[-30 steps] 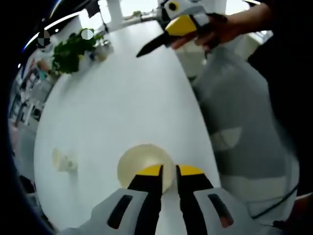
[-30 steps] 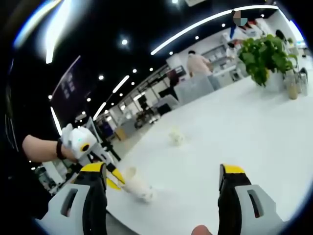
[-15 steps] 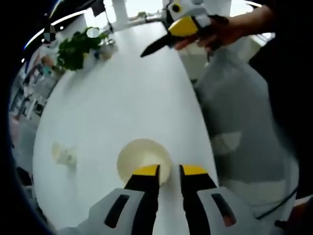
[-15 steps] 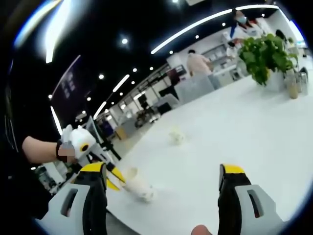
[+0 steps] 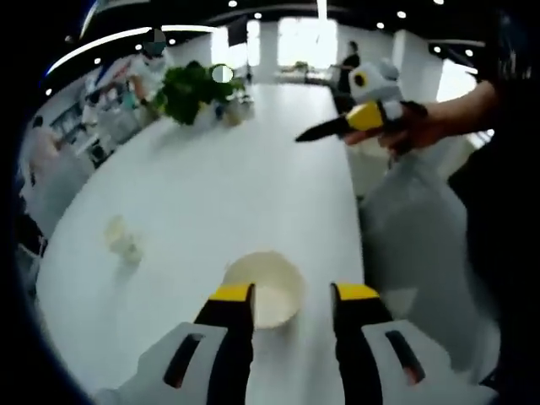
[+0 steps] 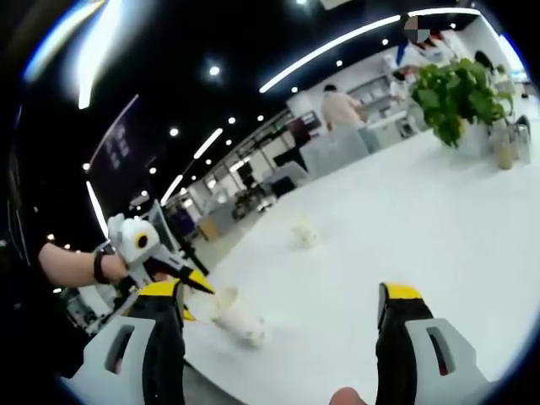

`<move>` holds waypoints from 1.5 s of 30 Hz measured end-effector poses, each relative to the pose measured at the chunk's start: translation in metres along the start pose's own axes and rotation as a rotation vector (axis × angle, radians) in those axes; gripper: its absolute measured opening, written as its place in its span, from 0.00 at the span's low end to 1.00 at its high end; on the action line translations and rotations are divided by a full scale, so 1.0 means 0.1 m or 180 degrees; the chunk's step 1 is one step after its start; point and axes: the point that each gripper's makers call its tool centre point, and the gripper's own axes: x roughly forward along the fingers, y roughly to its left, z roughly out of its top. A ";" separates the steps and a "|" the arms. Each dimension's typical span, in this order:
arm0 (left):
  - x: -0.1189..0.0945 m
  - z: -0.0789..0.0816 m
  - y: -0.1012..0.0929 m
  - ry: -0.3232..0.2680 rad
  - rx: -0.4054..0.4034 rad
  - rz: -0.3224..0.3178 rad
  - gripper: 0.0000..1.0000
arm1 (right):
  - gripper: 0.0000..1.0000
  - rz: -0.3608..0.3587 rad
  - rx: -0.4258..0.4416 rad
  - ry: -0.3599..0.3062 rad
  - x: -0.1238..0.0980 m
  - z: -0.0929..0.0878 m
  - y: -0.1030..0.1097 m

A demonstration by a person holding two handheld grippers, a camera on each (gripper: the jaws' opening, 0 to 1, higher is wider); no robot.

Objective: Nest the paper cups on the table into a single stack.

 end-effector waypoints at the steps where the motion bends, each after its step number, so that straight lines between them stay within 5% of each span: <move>1: -0.02 0.00 0.01 -0.0014 -0.0015 0.0023 0.36 | 0.93 0.0000 -0.0002 0.0007 0.00 0.00 0.00; 24: -0.41 0.02 0.33 -0.0788 -0.0548 0.0719 0.49 | 0.93 0.0060 -0.0053 0.0098 0.09 0.01 0.08; 29: -0.50 -0.08 0.34 -0.0835 -0.0623 0.0817 0.50 | 0.93 0.0071 -0.0063 0.0118 0.11 0.02 0.11; 45: -0.78 -0.29 0.51 -0.1124 -0.1083 0.1199 0.82 | 0.96 0.0112 -0.0104 0.0177 0.22 0.00 0.17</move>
